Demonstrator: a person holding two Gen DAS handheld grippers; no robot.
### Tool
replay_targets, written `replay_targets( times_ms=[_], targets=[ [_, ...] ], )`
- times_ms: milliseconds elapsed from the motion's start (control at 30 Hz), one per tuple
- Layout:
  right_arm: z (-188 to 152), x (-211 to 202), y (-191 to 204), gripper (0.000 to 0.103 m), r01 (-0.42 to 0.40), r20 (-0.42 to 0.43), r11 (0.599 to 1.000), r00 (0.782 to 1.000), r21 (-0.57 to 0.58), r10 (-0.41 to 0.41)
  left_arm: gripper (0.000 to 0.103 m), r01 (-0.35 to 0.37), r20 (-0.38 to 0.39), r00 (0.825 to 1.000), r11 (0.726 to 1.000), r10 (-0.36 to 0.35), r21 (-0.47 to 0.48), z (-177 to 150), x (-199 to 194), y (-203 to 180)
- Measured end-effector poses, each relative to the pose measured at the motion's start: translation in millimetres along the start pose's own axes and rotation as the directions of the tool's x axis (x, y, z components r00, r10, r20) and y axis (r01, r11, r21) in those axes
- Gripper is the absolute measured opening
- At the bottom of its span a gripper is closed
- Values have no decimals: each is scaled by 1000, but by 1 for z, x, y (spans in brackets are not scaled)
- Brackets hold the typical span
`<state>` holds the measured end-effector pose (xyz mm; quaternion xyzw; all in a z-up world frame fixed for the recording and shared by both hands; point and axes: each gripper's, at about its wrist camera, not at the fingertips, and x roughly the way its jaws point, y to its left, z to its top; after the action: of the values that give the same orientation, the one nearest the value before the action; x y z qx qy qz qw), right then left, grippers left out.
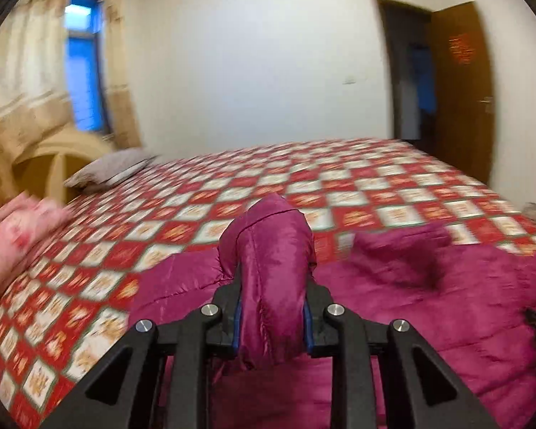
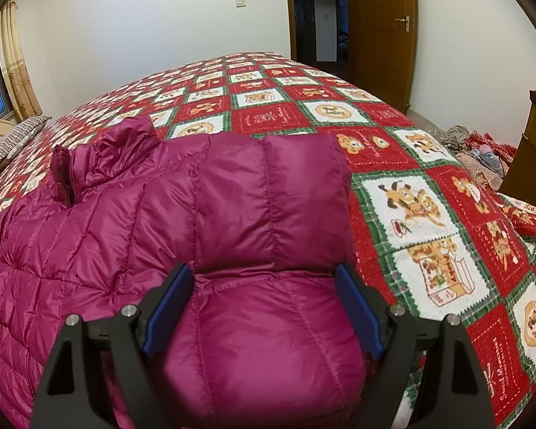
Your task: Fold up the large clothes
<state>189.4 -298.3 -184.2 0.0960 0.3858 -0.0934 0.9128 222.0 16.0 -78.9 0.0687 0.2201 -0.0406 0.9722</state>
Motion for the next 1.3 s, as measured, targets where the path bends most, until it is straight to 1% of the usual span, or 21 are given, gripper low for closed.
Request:
replay_targets(
  times_ms=[100, 167, 267, 300, 333, 400, 467, 567, 633, 700, 733, 800, 833, 867, 933, 967, 1033, 1100, 1167, 1267, 1300],
  targets=[
    [0, 0, 0, 85, 1, 0, 1000, 1000, 0, -1, 25, 140, 47, 989, 989, -142, 37, 12, -23, -41],
    [0, 0, 0, 85, 1, -1, 1000, 1000, 0, -1, 25, 254, 53, 965, 965, -258, 67, 14, -34, -77],
    [0, 0, 0, 85, -1, 0, 1000, 1000, 2, 1, 25, 366, 22, 929, 927, -369, 86, 9, -39, -120],
    [0, 0, 0, 85, -1, -1, 1000, 1000, 2, 1, 26, 401, -10, 916, 912, -402, 90, 4, -37, -137],
    [0, 0, 0, 85, -1, -1, 1000, 1000, 3, 1, 28, 416, -42, 909, 905, -414, 88, -2, -35, -149],
    [0, 0, 0, 85, -1, -1, 1000, 1000, 3, 1, 39, 466, -146, 878, 884, -457, 40, -18, -22, -167],
    [0, 0, 0, 85, -1, -1, 1000, 1000, 4, 1, 56, 498, -263, 832, 867, -489, -38, -38, -5, -174],
    [0, 0, 0, 86, -4, -2, 1000, 1000, 5, 4, 57, 503, -336, 791, 856, -512, -119, -56, 1, -169],
    [0, 1, 0, 86, -4, -4, 1000, 1000, 4, 4, 59, 524, -328, 779, 842, -535, -128, -59, -11, -160],
    [0, 0, 0, 87, -1, -7, 1000, 1000, 3, 1, 67, 529, -302, 789, 841, -535, -111, -55, -26, -146],
    [1, 0, 0, 86, 0, -8, 1000, 1000, 3, 0, 73, 522, -286, 799, 846, -528, -104, -53, -35, -137],
    [3, -5, -2, 84, -12, -9, 1000, 1000, 9, 12, 76, 498, -256, 823, 861, -506, -101, -45, -47, -118],
    [5, -13, -5, 81, -21, 2, 1000, 1000, 17, 21, 76, 474, -243, 842, 876, -481, -93, -39, -50, -105],
    [6, -24, -7, 74, -22, 31, 999, 999, 27, 21, 76, 434, -228, 868, 897, -440, -82, -32, -52, -89],
    [12, -56, -5, 73, -36, 118, 999, 993, 38, 32, 76, 346, -204, 912, 935, -356, -81, -25, -43, -62],
    [15, -65, 1, 72, -63, 136, 998, 989, 28, 59, 76, 280, -197, 936, 956, -292, -87, -19, -35, -47],
    [24, -78, 24, 67, -154, 131, 988, 979, -34, 157, 76, 155, -211, 962, 982, -174, -104, -14, -20, -27],
    [30, -81, 52, 62, -217, 102, 971, 969, -100, 227, 76, 46, -245, 967, 992, -73, -116, -12, 0, -12],
    [32, -72, 75, 59, -270, 57, 954, 959, -130, 279, 76, -31, -276, 961, 994, 1, -106, -16, 20, -5],
    [22, -42, 100, 41, -274, -46, 946, 962, -174, 270, 76, -121, -361, 928, 990, 89, -67, -41, 48, 2],
    [14, -29, 105, 40, -267, -91, 946, 963, -185, 254, 76, -129, -371, 923, 990, 97, -61, -47, 52, 3]
  ],
)
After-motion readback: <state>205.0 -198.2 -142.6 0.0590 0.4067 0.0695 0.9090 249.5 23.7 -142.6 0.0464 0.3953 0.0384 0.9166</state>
